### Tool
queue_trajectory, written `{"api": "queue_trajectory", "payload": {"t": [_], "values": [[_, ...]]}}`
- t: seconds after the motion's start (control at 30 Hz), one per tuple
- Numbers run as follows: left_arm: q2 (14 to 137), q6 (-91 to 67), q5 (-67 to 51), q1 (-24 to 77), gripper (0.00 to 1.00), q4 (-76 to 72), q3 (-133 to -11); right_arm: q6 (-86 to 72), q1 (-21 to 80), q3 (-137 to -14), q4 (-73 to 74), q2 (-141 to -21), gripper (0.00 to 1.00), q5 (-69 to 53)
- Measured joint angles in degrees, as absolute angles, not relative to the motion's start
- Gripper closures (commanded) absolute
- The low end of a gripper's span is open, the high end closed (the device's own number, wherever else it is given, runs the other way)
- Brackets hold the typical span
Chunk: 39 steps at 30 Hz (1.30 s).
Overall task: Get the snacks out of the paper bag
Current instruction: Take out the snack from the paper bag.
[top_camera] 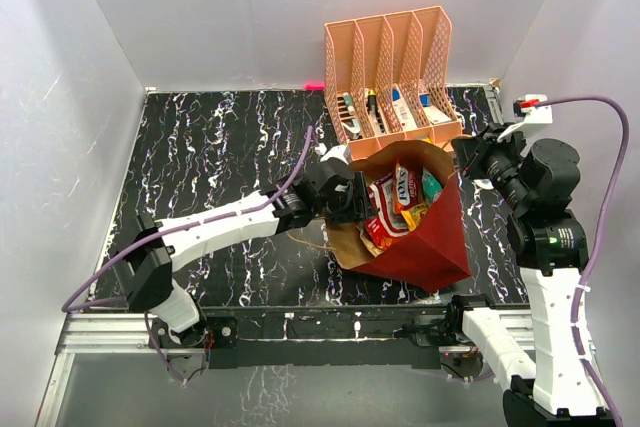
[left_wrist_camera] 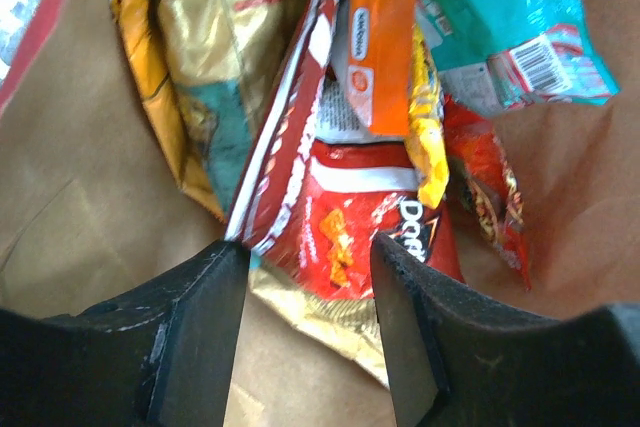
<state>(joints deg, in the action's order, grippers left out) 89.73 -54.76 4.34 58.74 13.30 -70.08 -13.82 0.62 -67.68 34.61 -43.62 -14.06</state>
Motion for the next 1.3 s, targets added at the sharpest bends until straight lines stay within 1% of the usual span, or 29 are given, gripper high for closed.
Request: {"api": "queue_trajectory", "payload": {"t": [0.13,0.33,0.37,0.47,0.53,0.63,0.93,1.3], "values": [[91.92,-53.74,5.19,58.74,0.57,13.06,-72.79,-13.85,0.62,-67.68,34.92,-43.29,0.92,-13.96],[93.1,-52.93,5.63,58.59,0.62,12.51,-73.43,-13.85,0.62,-67.68,35.59,-42.65,0.92,-13.58],[93.47,-52.84,5.72,58.48,0.65,12.47,-73.78,-13.82,0.62,-67.68,35.68,-42.52,0.92,-13.5],[94.78,-52.31,6.15,58.15,0.81,12.47,-74.87,-13.82,0.62,-67.68,35.7,-42.22,0.92,-13.47],[95.33,-51.77,6.17,57.76,0.9,12.78,-75.48,-13.82,0.6,-67.68,35.81,-42.02,0.92,-13.43],[95.44,-51.33,6.13,57.08,1.0,13.56,-76.47,-13.8,0.6,-67.68,35.88,-41.98,0.92,-13.41],[95.26,-49.56,4.03,56.16,1.0,14.81,-80.97,-13.58,0.62,-67.59,35.9,-41.5,0.92,-12.78],[91.37,-46.11,1.41,56.03,1.0,18.55,-90.26,-13.37,0.62,-66.48,35.94,-40.07,0.92,-9.85]]}}
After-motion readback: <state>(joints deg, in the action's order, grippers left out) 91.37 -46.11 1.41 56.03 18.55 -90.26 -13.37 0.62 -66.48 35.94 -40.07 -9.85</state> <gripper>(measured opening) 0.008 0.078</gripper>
